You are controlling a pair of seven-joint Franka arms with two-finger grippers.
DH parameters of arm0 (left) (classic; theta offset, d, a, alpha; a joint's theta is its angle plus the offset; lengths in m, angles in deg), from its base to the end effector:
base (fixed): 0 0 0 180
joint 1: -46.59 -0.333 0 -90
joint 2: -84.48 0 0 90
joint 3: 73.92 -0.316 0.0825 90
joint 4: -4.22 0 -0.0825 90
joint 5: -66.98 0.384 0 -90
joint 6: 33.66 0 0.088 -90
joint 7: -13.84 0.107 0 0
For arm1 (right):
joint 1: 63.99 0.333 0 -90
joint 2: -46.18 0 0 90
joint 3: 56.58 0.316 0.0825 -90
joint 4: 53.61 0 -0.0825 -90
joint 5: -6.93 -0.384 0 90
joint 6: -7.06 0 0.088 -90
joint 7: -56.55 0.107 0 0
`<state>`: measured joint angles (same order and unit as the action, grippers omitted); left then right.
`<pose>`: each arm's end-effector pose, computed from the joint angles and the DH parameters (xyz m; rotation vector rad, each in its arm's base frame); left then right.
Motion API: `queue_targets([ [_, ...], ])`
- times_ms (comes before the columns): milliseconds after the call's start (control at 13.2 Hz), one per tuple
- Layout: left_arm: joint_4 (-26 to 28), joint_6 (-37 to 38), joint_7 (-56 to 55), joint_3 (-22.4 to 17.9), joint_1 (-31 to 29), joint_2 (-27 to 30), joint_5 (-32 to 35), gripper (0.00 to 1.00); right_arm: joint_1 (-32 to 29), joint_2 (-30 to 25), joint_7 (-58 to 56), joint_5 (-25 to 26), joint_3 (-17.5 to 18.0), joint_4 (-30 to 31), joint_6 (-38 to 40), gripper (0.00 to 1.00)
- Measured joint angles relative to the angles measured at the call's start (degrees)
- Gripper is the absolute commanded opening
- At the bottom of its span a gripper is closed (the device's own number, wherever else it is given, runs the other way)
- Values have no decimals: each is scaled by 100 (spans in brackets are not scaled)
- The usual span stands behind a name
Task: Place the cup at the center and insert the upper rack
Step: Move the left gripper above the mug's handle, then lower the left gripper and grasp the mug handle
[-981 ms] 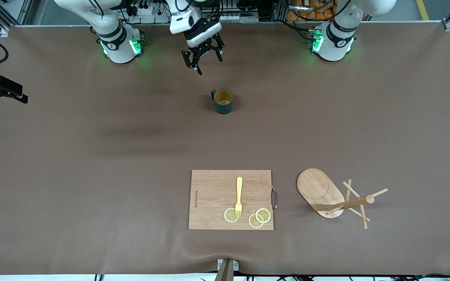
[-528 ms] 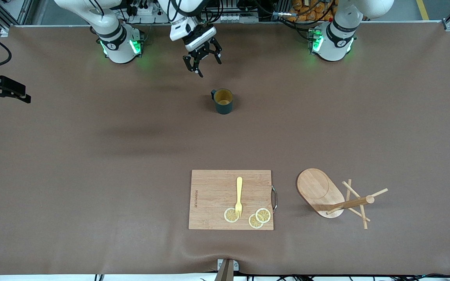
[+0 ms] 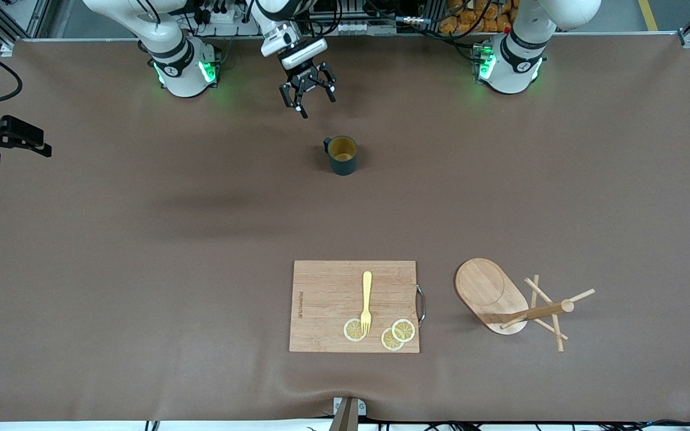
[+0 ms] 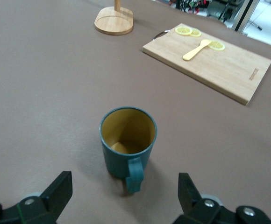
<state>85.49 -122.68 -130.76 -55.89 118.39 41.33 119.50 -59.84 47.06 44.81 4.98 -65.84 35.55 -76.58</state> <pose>0.1279 -0.6668 0.2550 -2.5465 -0.9415 -1.2076 0.5451 -0.0441 0.6140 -3.0844 -0.1814 0.1634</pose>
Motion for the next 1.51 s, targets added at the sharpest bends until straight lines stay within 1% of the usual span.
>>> queue_targets([
  [226, -4, 27, -97, -56, 57, -257, 421, 100, 13, 0, 0, -1, 10, 1, 3, 100],
  [453, -13, 33, -122, -223, 192, -512, 620, 100, 21, 1, 0, -2, 18, 1, 3, 100],
  [755, -27, 34, -344, -463, 445, -730, 661, 100, 22, 1, 0, -2, 20, 2, 4, 100],
  [981, -83, 36, -503, -535, 498, -822, 664, 100, 23, 1, 0, -3, 22, 2, 4, 100],
  [1057, -151, 40, -512, -592, 514, -858, 667, 100, 24, 1, 0, -3, 23, 2, 4, 100],
  [1208, -349, 42, -512, -857, 640, -963, 667, 100, 25, 1, 0, -3, 25, 2, 4, 100],
  [1358, -488, 46, -512, -957, 702, -1081, 667, 100, 42, 1, 0, -3, 31, 2, 4, 100],
  [1509, -514, 61, -515, -960, 719, -1158, 667, 95, 60, 1, 0, -3, 32, 2, 4, 100],
])
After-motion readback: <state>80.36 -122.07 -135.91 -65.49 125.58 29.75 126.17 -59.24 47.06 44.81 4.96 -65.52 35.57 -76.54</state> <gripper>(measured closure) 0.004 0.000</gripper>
